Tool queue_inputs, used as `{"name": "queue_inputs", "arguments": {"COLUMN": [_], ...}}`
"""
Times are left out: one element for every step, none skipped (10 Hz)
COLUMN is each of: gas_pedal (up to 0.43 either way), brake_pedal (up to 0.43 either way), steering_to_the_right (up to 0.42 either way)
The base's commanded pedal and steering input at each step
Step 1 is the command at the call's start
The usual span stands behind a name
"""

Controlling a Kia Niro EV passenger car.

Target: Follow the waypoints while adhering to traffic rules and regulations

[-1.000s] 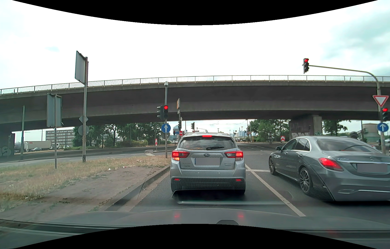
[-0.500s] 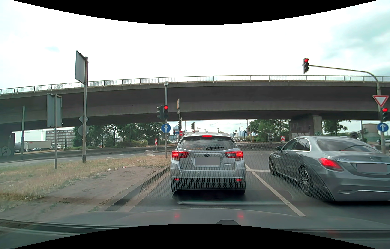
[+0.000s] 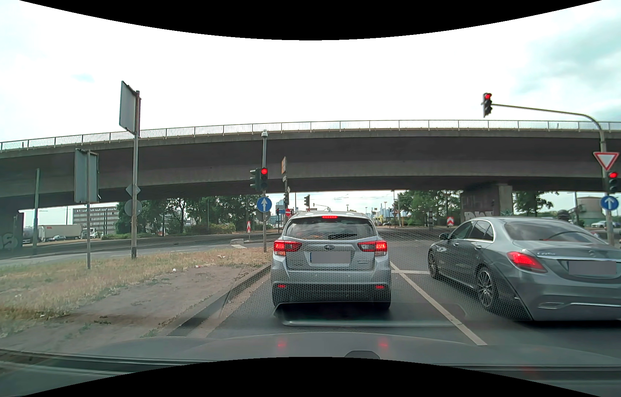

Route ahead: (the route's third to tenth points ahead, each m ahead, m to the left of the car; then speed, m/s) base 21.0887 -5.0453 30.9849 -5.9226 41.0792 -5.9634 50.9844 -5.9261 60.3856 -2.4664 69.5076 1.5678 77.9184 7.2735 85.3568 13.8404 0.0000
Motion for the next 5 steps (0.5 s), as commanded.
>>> {"name": "queue_inputs", "arguments": {"gas_pedal": [0.000,0.000,0.000,0.000,0.000], "brake_pedal": [0.256,0.256,0.256,0.256,0.256], "steering_to_the_right": [-0.004,-0.004,-0.004,-0.004,-0.004]}}
